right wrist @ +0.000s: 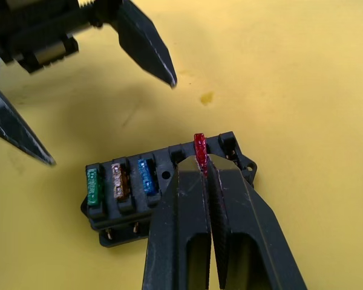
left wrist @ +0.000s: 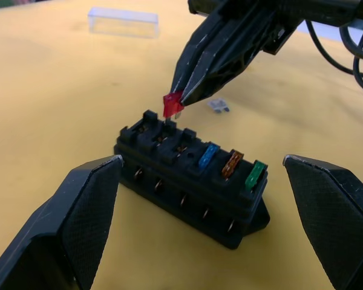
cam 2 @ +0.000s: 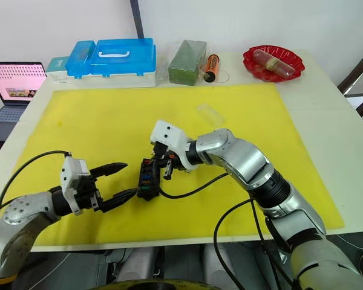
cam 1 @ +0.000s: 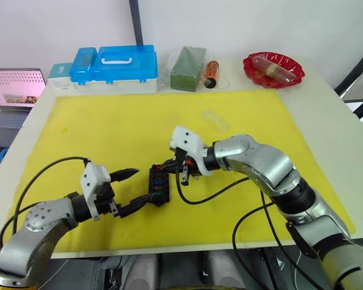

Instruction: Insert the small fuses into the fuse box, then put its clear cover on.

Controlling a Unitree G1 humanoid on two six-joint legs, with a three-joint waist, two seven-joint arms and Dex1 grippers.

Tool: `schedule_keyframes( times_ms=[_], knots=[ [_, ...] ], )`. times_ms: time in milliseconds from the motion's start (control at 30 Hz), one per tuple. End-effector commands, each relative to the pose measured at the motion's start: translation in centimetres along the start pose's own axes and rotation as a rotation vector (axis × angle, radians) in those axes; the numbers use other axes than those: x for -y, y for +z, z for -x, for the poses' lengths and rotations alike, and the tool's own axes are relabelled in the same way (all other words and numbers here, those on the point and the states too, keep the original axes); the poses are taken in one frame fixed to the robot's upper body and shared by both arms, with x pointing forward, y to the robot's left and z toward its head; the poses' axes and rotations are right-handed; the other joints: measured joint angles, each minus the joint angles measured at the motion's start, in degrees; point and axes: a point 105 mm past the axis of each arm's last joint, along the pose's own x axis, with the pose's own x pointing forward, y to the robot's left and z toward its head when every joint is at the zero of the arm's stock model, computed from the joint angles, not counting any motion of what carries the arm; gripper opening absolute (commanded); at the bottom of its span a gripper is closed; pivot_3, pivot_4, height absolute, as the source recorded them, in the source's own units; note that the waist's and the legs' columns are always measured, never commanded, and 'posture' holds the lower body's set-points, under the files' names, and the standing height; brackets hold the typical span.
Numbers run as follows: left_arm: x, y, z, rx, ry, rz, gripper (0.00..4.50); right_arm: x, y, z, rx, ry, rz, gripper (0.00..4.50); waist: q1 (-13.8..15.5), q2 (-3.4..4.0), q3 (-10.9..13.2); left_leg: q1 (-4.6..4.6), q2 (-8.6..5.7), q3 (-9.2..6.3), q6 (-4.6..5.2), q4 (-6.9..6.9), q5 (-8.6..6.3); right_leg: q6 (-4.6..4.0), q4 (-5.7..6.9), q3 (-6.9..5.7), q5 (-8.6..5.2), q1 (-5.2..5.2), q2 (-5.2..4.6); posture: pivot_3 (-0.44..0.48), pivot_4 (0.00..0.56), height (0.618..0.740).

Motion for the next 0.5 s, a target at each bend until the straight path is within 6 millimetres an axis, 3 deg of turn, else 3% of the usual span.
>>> schedule_keyframes(
  times_ms=[33,500],
  knots=[
    [0.4,2.3,0.2,0.065,-0.06,-0.043,4.5,-0.1,1.3,0.2,0.037,0.003,0.048,0.03,0.0,0.0,0.0,0.0,0.0,0.0,0.0,0.0,0.0,0.0,-0.01,0.0,0.0,0.0,0.0,0.0,0.15,0.74],
    [-0.9,1.8,0.0,0.02,-0.174,-0.165,4.5,-0.4,1.2,0.0,0.012,0.034,0.09,0.03,-0.1,0.0,0.0,-0.01,-0.02,0.04,0.0,-0.04,0.0,0.01,0.03,0.0,0.01,-0.06,0.0,0.0,0.15,0.74]
  ],
)
